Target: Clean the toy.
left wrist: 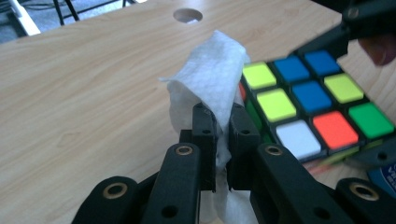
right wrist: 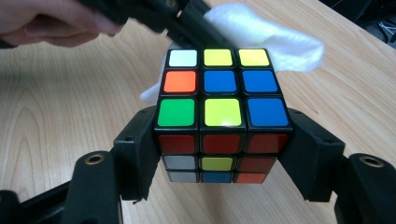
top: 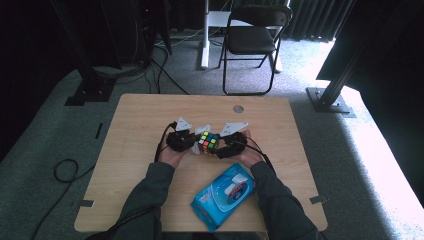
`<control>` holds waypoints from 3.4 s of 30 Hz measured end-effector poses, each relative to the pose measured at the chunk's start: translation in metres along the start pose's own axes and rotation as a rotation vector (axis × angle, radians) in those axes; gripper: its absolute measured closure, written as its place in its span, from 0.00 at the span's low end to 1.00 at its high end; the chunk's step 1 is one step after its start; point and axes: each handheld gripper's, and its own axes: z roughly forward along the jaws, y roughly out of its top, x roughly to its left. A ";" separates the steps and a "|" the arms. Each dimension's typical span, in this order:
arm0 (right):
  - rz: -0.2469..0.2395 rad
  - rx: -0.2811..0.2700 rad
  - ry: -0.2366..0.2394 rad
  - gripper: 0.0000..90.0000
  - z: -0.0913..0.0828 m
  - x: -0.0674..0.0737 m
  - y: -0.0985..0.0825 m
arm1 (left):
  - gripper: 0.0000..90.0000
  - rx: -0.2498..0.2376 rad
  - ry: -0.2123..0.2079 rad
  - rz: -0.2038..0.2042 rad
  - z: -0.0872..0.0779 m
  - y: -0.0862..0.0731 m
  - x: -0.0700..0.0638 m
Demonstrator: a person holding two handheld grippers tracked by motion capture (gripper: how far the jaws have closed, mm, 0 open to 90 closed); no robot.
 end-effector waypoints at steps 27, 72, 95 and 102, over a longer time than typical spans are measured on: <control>0.068 -0.014 -0.080 0.38 -0.004 -0.012 -0.002 | 0.93 0.067 -0.029 0.058 -0.007 -0.025 -0.008; 0.065 0.012 -0.073 0.38 0.005 -0.009 -0.002 | 0.93 0.036 -0.078 0.164 -0.012 -0.006 -0.030; 0.087 -0.024 -0.089 0.38 0.001 -0.011 0.001 | 0.93 0.126 -0.100 0.205 0.018 -0.014 -0.045; 0.089 -0.025 -0.088 0.38 0.001 -0.011 0.001 | 0.93 0.106 -0.096 0.228 0.012 -0.010 -0.049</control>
